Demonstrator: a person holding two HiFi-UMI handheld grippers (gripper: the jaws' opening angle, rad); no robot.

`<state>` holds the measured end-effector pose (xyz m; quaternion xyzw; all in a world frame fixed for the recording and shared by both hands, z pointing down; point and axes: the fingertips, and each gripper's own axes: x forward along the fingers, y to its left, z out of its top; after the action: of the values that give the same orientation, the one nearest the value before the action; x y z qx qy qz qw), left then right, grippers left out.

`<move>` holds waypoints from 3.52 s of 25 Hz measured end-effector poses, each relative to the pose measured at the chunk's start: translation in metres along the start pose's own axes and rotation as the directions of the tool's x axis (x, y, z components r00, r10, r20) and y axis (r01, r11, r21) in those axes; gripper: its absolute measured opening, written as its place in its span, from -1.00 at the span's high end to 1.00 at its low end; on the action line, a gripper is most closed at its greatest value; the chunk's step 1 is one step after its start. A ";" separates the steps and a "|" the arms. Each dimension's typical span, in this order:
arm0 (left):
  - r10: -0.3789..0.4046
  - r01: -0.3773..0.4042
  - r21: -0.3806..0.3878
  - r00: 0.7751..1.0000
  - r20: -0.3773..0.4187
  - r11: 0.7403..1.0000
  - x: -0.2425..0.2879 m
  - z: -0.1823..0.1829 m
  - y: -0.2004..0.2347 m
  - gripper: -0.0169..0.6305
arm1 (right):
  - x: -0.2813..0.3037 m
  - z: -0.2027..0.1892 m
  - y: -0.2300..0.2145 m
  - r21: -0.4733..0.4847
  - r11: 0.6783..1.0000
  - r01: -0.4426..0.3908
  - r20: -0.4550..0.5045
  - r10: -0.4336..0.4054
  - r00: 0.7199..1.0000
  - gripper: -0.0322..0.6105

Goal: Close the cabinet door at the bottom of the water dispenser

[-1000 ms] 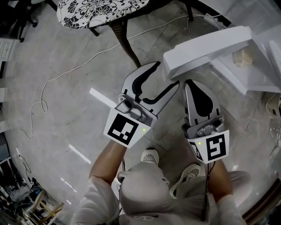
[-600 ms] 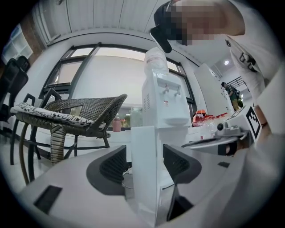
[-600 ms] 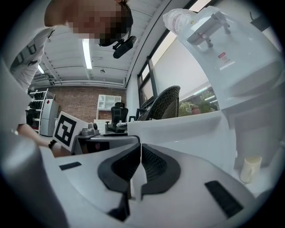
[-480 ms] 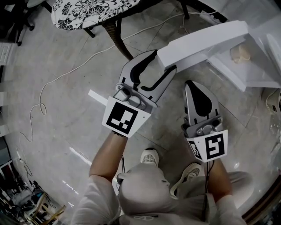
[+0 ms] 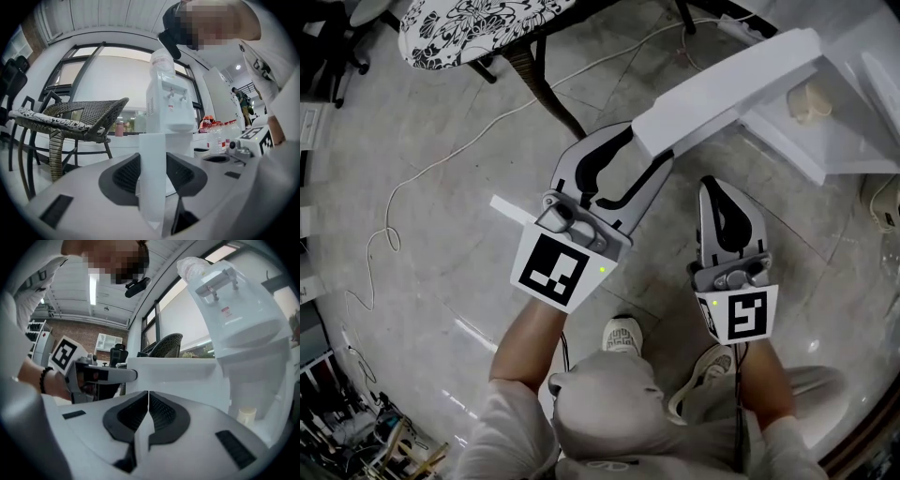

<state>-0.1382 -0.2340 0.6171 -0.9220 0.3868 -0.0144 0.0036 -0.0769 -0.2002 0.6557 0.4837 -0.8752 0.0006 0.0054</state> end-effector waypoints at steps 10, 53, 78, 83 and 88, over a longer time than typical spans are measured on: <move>-0.021 0.020 -0.011 0.997 -0.074 1.000 -0.003 -0.003 -0.040 0.40 | -0.036 -0.045 -0.011 -0.019 0.996 0.085 -0.056 -0.085 0.995 0.84; -0.166 0.168 0.025 0.985 -0.054 0.986 0.016 0.000 -0.160 0.32 | -0.113 -0.142 -0.026 -0.081 0.989 0.126 -0.219 -0.140 0.966 0.55; -0.338 0.339 0.088 0.941 -0.033 0.937 0.043 0.000 -0.218 0.47 | -0.141 -0.152 -0.059 -0.070 0.963 0.259 -0.185 -0.268 0.946 0.42; -0.396 0.395 0.093 0.918 -0.010 0.914 0.053 0.001 -0.231 0.47 | -0.155 -0.152 -0.076 -0.032 0.945 0.326 -0.168 -0.326 0.930 0.42; -0.432 0.431 0.069 0.902 0.010 0.900 0.056 -0.002 -0.237 0.54 | -0.161 -0.148 -0.086 -0.043 0.950 0.309 -0.140 -0.312 0.940 0.42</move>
<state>0.0699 -0.1078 0.6246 -0.9843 0.1723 -0.0156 0.0352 0.0831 -0.1083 0.8017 0.6140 -0.7854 0.0259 0.0739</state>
